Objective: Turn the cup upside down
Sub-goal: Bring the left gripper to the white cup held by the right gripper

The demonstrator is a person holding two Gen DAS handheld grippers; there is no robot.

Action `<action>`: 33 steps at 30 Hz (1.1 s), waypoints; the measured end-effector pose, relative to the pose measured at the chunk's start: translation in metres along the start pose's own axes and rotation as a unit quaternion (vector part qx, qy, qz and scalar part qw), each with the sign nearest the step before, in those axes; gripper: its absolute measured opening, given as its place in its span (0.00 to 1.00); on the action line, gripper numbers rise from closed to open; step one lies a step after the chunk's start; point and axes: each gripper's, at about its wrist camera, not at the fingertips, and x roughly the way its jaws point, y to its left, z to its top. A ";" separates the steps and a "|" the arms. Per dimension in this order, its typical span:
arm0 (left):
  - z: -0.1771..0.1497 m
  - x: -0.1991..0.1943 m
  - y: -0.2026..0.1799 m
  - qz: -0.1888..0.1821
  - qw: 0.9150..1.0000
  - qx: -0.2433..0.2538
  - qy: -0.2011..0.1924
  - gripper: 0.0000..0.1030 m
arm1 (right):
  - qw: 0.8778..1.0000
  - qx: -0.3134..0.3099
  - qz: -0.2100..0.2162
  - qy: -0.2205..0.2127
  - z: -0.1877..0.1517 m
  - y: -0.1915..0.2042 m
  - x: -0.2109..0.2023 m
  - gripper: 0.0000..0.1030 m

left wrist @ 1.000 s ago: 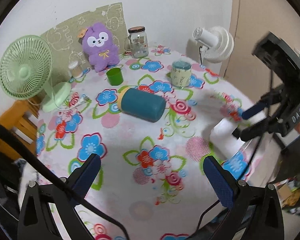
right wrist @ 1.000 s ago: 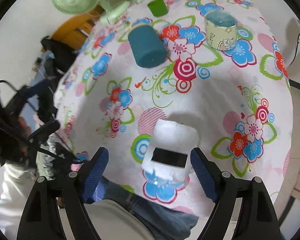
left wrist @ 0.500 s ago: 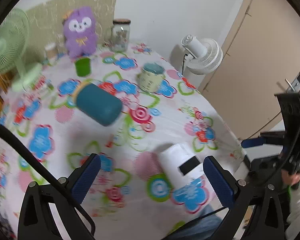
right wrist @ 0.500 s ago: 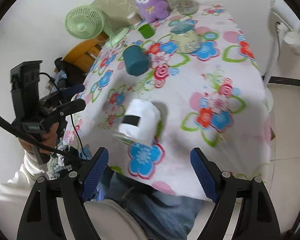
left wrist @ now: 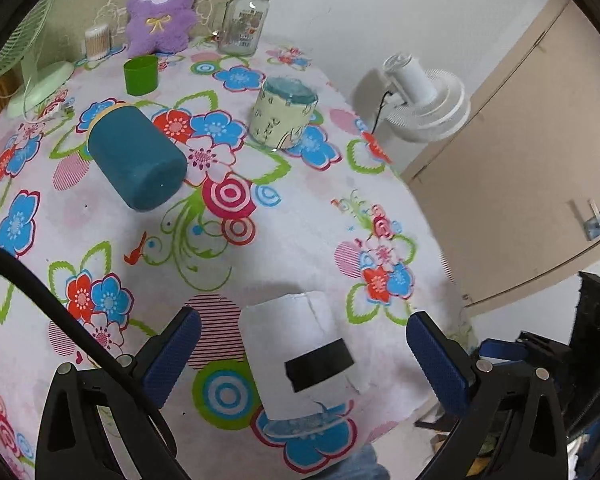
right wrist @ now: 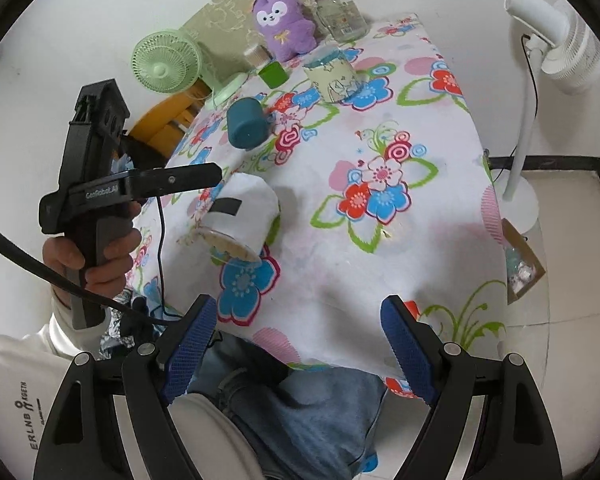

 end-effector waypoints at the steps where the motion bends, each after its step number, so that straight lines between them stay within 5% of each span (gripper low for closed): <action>1: 0.001 0.004 -0.002 0.010 1.000 0.001 0.006 1.00 | 1.000 0.002 0.001 0.001 0.000 -0.002 0.002 0.83; 7: -0.002 0.024 -0.010 0.047 0.998 0.018 0.044 1.00 | 1.000 -0.003 0.002 0.002 -0.002 -0.004 0.006 0.83; 16: 0.002 0.041 -0.011 0.063 0.996 0.012 0.069 0.98 | 0.995 -0.094 -0.032 -0.012 -0.002 0.024 0.009 0.83; 27: 0.003 0.055 -0.006 0.072 0.993 0.009 0.092 0.71 | 0.979 -0.200 -0.019 -0.026 0.011 0.045 0.027 0.83; 33: 0.004 0.054 -0.005 0.064 0.994 0.011 0.090 0.67 | 0.979 -0.204 -0.013 -0.015 0.018 0.042 0.044 0.83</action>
